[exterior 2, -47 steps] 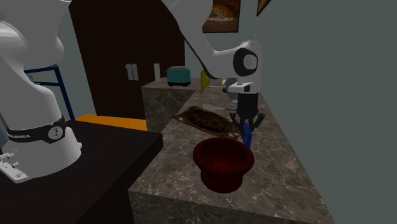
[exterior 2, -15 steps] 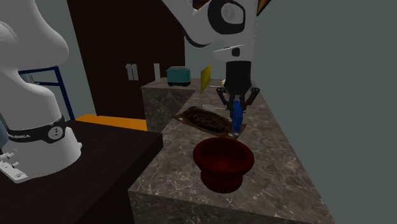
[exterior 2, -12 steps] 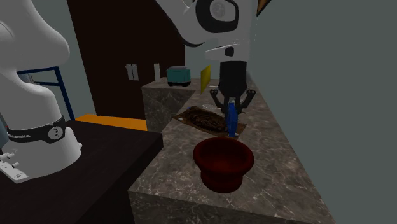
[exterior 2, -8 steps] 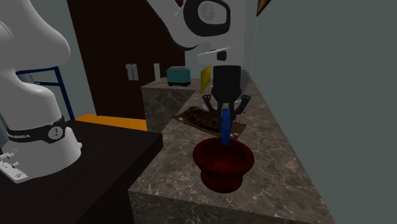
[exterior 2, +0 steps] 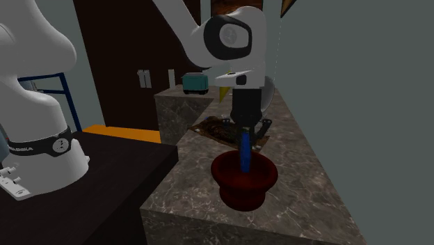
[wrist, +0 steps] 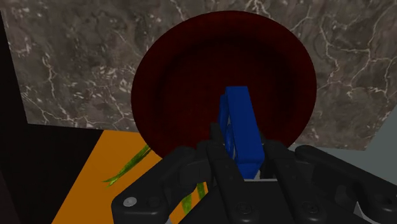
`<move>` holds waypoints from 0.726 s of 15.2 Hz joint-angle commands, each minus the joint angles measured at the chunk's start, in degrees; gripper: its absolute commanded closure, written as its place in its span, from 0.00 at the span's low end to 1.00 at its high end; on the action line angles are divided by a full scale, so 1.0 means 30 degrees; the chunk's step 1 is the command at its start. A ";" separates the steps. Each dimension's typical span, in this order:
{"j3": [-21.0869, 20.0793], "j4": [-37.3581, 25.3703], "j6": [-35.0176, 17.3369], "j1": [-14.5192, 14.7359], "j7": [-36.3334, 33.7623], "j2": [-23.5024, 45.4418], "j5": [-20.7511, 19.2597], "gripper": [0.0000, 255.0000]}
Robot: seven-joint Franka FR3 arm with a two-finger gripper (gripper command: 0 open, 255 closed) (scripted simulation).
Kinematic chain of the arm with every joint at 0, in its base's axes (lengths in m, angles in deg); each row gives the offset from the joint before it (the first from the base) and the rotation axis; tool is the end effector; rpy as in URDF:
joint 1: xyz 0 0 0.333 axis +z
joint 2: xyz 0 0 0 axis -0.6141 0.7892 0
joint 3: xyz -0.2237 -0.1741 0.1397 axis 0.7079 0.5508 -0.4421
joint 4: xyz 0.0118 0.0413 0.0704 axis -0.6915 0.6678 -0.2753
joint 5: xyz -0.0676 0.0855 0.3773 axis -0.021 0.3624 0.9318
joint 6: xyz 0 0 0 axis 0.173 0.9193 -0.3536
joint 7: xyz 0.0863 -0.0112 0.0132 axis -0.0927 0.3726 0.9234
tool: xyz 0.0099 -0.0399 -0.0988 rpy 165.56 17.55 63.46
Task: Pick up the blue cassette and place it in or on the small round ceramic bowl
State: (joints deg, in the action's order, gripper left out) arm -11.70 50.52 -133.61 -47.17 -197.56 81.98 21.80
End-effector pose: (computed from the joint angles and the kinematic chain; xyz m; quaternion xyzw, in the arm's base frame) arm 0.5066 0.1862 0.2414 0.7684 -0.6314 0.0845 0.0610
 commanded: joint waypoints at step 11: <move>0.0515 -0.0007 -0.0709 0.0352 -0.0844 0.0960 -0.1036 0.00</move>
State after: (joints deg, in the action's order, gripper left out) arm -10.16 50.50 -135.74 -46.12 -200.09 84.86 18.70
